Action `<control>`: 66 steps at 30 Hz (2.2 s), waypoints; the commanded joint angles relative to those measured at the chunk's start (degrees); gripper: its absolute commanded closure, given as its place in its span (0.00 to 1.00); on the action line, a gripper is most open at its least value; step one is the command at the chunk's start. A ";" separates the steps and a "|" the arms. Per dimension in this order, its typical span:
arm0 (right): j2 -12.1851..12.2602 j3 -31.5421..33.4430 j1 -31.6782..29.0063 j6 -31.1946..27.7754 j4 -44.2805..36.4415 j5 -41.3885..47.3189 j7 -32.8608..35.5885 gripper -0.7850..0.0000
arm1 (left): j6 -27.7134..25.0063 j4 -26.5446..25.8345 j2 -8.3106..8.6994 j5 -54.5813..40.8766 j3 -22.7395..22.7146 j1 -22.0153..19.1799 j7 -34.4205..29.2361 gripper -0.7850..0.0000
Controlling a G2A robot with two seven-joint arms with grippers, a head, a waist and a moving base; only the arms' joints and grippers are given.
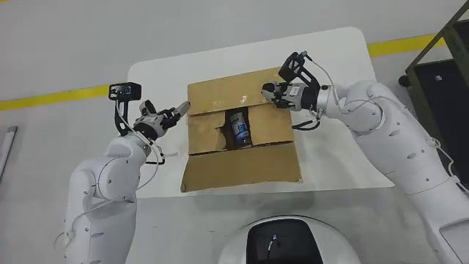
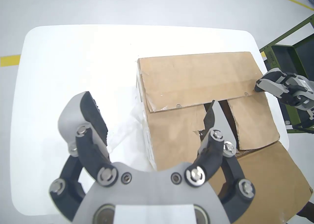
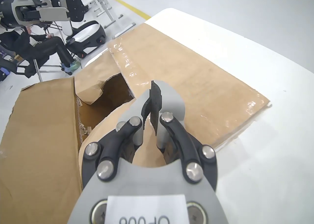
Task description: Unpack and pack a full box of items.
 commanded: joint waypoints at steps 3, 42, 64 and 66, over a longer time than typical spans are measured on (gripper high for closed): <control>0.09 0.03 -0.65 1.24 -0.84 -0.71 -0.36 1.00 | -2.71 -0.65 0.12 0.38 0.31 0.63 0.42 0.00; 0.10 -0.62 -0.50 2.84 -0.60 1.29 -0.91 1.00 | -49.48 -9.57 5.76 7.82 -13.82 25.67 5.84 0.00; 0.17 -0.80 -0.13 3.25 -0.78 1.70 -0.88 1.00 | -51.38 -9.16 7.32 14.76 -12.59 25.15 10.94 0.00; 0.15 -0.93 -0.07 3.21 -0.74 1.81 -0.90 1.00 | -48.92 -8.94 7.23 13.74 -10.98 23.35 11.87 0.00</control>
